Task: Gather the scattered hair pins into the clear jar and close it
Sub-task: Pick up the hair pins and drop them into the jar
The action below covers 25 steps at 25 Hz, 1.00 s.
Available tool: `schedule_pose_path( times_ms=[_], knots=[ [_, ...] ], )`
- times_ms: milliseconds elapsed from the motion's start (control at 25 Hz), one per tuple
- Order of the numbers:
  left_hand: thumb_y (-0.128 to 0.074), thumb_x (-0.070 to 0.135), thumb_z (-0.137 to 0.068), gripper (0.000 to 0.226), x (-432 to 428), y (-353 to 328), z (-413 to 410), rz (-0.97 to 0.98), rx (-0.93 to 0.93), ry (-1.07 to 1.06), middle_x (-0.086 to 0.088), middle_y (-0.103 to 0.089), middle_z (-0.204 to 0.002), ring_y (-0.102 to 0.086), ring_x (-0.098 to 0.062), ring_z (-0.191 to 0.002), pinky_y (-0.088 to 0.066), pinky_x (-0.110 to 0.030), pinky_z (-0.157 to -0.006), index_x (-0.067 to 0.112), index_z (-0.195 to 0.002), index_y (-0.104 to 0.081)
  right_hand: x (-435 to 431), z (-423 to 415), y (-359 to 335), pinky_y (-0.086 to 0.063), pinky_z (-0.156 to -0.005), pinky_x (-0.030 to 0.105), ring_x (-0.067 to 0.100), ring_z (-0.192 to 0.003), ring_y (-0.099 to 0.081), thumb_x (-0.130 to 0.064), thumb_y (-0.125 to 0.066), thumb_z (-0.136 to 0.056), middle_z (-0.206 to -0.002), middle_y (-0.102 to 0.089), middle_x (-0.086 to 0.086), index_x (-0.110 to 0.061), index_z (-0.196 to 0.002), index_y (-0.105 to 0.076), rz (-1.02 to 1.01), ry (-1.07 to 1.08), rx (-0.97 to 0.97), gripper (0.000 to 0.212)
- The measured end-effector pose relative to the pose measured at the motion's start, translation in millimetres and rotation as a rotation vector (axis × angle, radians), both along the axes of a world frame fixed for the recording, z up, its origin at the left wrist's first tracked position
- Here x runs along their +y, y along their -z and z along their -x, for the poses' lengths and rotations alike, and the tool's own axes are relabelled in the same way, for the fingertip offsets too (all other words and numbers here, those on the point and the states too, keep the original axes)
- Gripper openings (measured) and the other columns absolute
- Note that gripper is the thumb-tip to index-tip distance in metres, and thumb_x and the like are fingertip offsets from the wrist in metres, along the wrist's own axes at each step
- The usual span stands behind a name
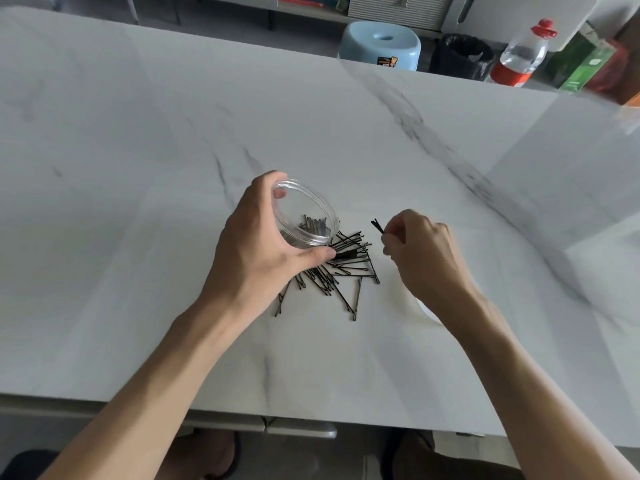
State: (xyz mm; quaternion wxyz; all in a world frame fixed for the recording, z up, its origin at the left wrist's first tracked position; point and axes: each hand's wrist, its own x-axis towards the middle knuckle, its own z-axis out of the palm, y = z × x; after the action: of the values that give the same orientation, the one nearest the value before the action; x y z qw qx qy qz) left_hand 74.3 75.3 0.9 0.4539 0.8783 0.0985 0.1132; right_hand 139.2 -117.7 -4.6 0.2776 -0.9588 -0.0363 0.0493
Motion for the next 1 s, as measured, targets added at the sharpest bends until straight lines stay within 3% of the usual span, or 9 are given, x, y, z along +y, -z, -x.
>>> schedule_pose_path(
  times_ms=[200,360,480,560,640,720,840,1000],
  knots=[
    [-0.091,0.038,-0.053,0.099,-9.9,0.9,2.6,-0.081,0.014,0.147,0.01,-0.053,-0.132,-0.049,-0.005,-0.122,-0.037,-0.017,-0.097,0.026,-0.137,-0.039,8.2,5.1,-29.3,-0.049,-0.064,0.019,0.005,-0.063,-0.062,-0.011,-0.068,-0.083,-0.07,-0.071,-0.006,-0.02,-0.081,-0.071,-0.419,-0.103,-0.126,0.009],
    [-0.09,0.041,-0.053,0.099,-15.8,2.1,5.4,-0.066,0.03,0.223,0.016,-0.052,-0.13,-0.049,0.0,-0.118,-0.038,-0.012,-0.094,0.031,-0.136,-0.038,20.3,20.6,-37.9,-0.036,-0.056,0.006,-0.001,-0.056,-0.054,-0.01,-0.074,-0.081,-0.067,-0.065,-0.018,-0.017,-0.087,-0.076,-0.395,-0.348,-0.106,0.009],
    [-0.092,0.038,-0.052,0.099,-11.2,1.4,4.8,-0.071,-0.004,0.175,0.012,-0.054,-0.132,-0.049,-0.002,-0.122,-0.036,-0.013,-0.097,0.028,-0.136,-0.039,12.3,11.8,-30.7,-0.039,-0.061,0.008,0.003,-0.066,-0.058,-0.015,-0.072,-0.082,-0.081,-0.071,-0.014,-0.022,-0.089,-0.076,-0.408,-0.186,-0.188,0.011],
    [-0.092,0.038,-0.053,0.098,-6.2,0.6,4.3,-0.07,-0.018,0.111,0.012,-0.054,-0.132,-0.049,-0.002,-0.124,-0.036,-0.016,-0.099,0.027,-0.136,-0.04,0.1,3.8,-21.4,-0.044,-0.065,0.015,0.007,-0.072,-0.061,-0.022,-0.07,-0.083,-0.08,-0.072,-0.007,-0.022,-0.087,-0.075,-0.246,-0.046,-0.131,0.006],
    [-0.091,0.037,-0.055,0.096,-1.7,0.1,3.8,-0.06,-0.034,0.06,0.011,-0.055,-0.131,-0.049,-0.002,-0.123,-0.036,-0.016,-0.099,0.027,-0.135,-0.04,-7.4,5.1,-9.1,-0.048,-0.066,0.029,0.019,-0.08,-0.063,-0.033,-0.071,-0.082,-0.084,-0.07,-0.001,-0.022,-0.09,-0.073,0.014,-0.064,0.042,0.014],
    [-0.091,0.037,-0.055,0.096,1.6,-0.5,3.2,-0.046,-0.05,0.029,0.01,-0.055,-0.131,-0.049,-0.003,-0.123,-0.036,-0.016,-0.099,0.026,-0.136,-0.041,-6.2,12.0,-2.4,-0.043,-0.053,0.028,0.025,-0.078,-0.062,-0.03,-0.069,-0.082,-0.086,-0.068,0.002,-0.022,-0.087,-0.071,0.172,-0.089,0.134,0.01],
    [-0.091,0.037,-0.055,0.096,1.2,-1.8,1.7,-0.03,-0.055,0.018,0.009,-0.055,-0.131,-0.049,-0.003,-0.124,-0.036,-0.014,-0.098,0.025,-0.136,-0.041,-2.9,13.3,-2.8,-0.038,-0.046,0.026,0.033,-0.069,-0.062,-0.01,-0.055,-0.079,-0.08,-0.066,0.01,-0.014,-0.077,-0.069,0.303,-0.087,0.062,0.014],
    [-0.091,0.037,-0.056,0.095,0.6,-1.2,1.6,-0.028,-0.046,0.026,0.008,-0.055,-0.131,-0.049,-0.002,-0.123,-0.033,-0.007,-0.094,0.025,-0.136,-0.041,-4.5,13.3,-3.4,-0.049,-0.06,0.037,0.039,-0.07,-0.06,-0.013,-0.053,-0.078,-0.075,-0.064,0.014,-0.006,-0.077,-0.066,0.364,-0.114,0.015,0.015]
  ],
)
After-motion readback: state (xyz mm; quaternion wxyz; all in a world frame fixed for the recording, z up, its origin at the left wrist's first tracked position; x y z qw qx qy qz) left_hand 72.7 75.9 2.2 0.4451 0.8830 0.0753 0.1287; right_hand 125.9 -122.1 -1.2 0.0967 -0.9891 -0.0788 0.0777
